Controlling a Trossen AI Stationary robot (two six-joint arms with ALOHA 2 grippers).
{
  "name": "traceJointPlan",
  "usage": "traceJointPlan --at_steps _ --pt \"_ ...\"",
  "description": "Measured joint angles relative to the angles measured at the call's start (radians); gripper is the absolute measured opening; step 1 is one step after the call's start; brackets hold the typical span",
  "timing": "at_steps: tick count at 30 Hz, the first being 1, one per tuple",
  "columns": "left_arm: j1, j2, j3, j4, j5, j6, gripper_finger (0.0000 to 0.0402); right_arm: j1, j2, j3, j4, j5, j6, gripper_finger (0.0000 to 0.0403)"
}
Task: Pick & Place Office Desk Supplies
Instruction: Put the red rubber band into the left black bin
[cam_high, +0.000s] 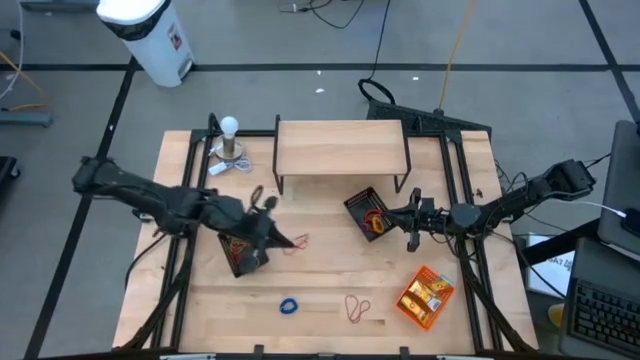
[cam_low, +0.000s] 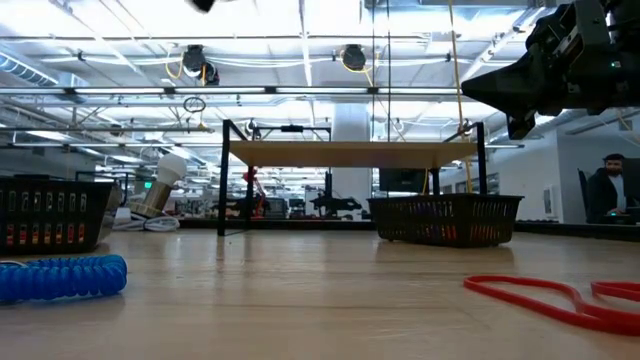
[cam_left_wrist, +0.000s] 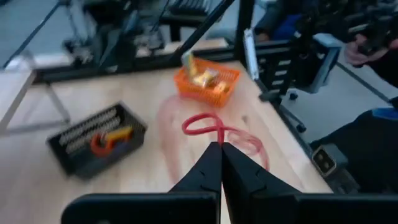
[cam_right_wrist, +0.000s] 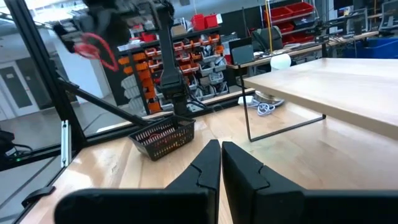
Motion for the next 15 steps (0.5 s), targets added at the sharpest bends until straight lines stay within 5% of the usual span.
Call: traceJointPlan --at_steps 7,15 --pt "-0.005 -0.253 -0.195 -0.078 -0.059 -0.151 0.0001 0.000 0.000 0.000 0.006 0.001 -0.030 0.0009" --pt "-0.056 -0.405 -0.281 -0.445 -0.169 -0.484 0.0000 0.000 0.000 0.000 0.085 -0.003 -0.103 0.0009"
